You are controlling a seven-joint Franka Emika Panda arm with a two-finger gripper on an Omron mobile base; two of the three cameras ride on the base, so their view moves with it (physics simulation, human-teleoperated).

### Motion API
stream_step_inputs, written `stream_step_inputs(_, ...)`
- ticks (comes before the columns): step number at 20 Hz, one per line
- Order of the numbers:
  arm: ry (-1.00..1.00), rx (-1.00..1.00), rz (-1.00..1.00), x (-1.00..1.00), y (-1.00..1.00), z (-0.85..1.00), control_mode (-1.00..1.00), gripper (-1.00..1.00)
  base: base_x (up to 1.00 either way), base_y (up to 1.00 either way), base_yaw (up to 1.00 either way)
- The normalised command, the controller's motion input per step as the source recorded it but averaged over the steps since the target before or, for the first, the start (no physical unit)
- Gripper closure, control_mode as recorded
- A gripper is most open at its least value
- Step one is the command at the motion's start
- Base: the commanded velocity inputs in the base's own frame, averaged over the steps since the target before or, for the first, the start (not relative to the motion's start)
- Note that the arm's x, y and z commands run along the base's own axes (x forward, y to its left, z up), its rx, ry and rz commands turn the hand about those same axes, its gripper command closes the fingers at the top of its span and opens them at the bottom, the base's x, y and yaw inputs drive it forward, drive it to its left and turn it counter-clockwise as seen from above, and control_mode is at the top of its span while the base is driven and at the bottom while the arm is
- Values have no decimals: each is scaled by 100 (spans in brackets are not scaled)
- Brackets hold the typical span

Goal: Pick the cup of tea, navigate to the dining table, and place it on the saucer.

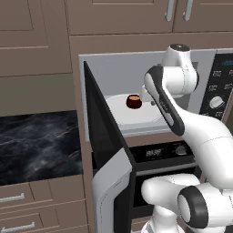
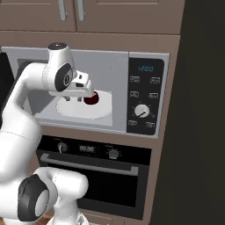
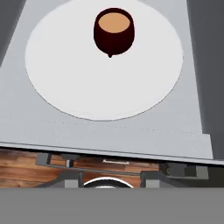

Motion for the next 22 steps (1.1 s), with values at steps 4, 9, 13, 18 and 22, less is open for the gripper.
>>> stream_step_inputs(4,0,0,0,-16,0,0,-100,-100,0,0,0)
stream_step_inputs(9,-6,0,0,-55,0,-1,-100,-100,0,0,0)
stream_step_inputs(13,-14,0,0,-49,0,-5,-100,-100,0,0,0)
stream_step_inputs(18,-24,0,0,-21,2,-15,-100,-100,0,0,0)
stream_step_inputs(22,-18,0,-2,9,1,-36,-100,-100,0,0,0)
